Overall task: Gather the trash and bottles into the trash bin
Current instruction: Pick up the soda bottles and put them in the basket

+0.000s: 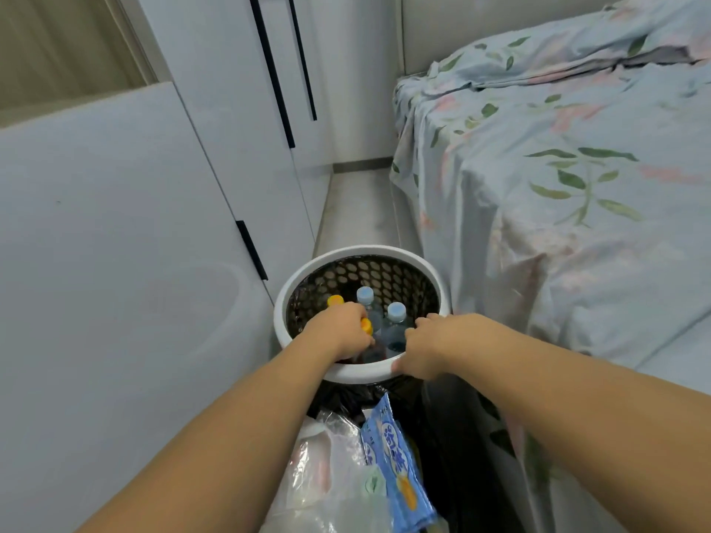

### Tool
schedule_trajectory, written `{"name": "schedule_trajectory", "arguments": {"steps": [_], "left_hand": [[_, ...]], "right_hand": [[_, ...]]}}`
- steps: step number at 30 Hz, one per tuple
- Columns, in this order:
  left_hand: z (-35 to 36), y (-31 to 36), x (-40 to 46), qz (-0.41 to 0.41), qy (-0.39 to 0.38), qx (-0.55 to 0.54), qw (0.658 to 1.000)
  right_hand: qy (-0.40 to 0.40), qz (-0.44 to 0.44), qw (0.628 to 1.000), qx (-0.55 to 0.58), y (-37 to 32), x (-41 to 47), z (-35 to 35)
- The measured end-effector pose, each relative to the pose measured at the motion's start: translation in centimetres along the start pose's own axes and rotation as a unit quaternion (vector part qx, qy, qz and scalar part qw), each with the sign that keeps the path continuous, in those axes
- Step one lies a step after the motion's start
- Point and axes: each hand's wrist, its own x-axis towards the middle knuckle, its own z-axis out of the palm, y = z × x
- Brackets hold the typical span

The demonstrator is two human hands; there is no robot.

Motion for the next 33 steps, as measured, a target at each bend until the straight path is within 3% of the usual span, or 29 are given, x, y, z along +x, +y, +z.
{"name": "schedule_trajectory", "arguments": {"steps": [14, 22, 33], "left_hand": [[0.4, -0.1, 0.9, -0.015, -0.052, 0.027, 0.998], [-1.2, -0.4, -3.1, -0.008, 0.08, 0.063, 0.995], [-4.6, -0.2, -13.2, 0.078, 0.252, 0.032, 0.964]], "right_hand": [[-0.029, -0.009, 0.999, 0.03, 0.1, -0.1, -0.9], [-0.026, -0.002, 0.999, 0.043, 0.2, -0.5, -1.3], [0.168, 0.034, 0.967, 0.186, -2.1, -8.6, -2.9]]}}
